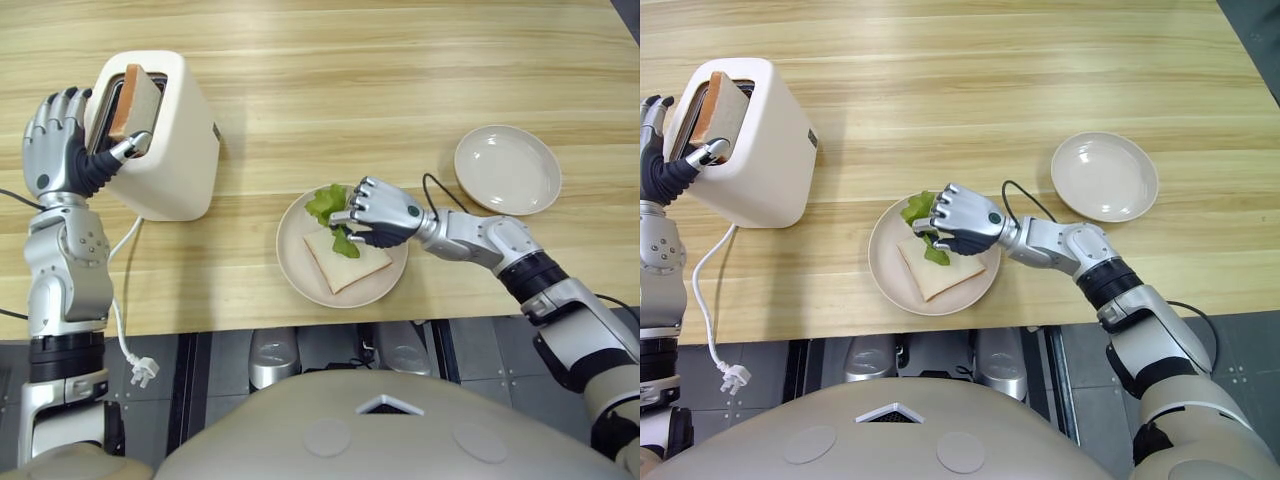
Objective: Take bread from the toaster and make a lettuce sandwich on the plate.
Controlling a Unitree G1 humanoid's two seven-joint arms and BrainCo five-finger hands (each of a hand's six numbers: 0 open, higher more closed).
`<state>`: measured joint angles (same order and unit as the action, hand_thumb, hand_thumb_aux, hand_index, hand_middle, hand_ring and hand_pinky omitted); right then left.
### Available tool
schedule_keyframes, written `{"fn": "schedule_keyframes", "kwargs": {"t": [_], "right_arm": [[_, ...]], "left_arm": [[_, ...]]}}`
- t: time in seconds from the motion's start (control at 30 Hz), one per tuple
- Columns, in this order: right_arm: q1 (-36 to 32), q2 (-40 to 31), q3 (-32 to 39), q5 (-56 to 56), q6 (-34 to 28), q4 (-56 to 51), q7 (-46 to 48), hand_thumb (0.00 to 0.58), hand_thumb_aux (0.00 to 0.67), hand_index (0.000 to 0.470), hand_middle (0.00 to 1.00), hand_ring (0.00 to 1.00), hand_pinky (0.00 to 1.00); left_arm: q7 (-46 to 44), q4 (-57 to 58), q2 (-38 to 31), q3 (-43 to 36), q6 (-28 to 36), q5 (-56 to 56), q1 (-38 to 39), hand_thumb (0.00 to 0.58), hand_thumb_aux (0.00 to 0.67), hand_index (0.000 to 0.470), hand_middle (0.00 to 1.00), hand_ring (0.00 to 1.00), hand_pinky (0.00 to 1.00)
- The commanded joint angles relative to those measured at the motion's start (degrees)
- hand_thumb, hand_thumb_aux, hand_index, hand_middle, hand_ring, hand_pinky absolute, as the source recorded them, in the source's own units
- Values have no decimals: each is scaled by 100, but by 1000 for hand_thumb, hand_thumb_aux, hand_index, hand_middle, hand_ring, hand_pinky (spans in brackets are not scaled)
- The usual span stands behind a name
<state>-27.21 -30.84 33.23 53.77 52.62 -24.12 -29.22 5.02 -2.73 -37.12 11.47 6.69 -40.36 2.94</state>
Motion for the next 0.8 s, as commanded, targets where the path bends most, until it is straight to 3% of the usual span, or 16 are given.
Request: {"fn": "schedule_keyframes", "kwargs": {"t": [0.03, 0.47, 0.8], "right_arm": [[-215, 219, -227, -234, -46, -46, 81, 580, 670, 460, 1000, 1000, 1000], [-778, 1194, 30, -121, 125, -849, 151, 580, 670, 460, 1000, 1000, 1000], [-1011, 1247, 196, 98, 210, -1478, -220, 580, 670, 460, 1000, 1000, 1000]], "left_arm": [[2, 158, 40, -136, 5, 37, -44, 0, 0, 0, 0, 0, 0], [32, 262, 33, -269, 11, 97, -156, 0, 0, 0, 0, 0, 0], [47, 353, 48, -330, -49, 174, -179, 0, 0, 0, 0, 0, 0]]}}
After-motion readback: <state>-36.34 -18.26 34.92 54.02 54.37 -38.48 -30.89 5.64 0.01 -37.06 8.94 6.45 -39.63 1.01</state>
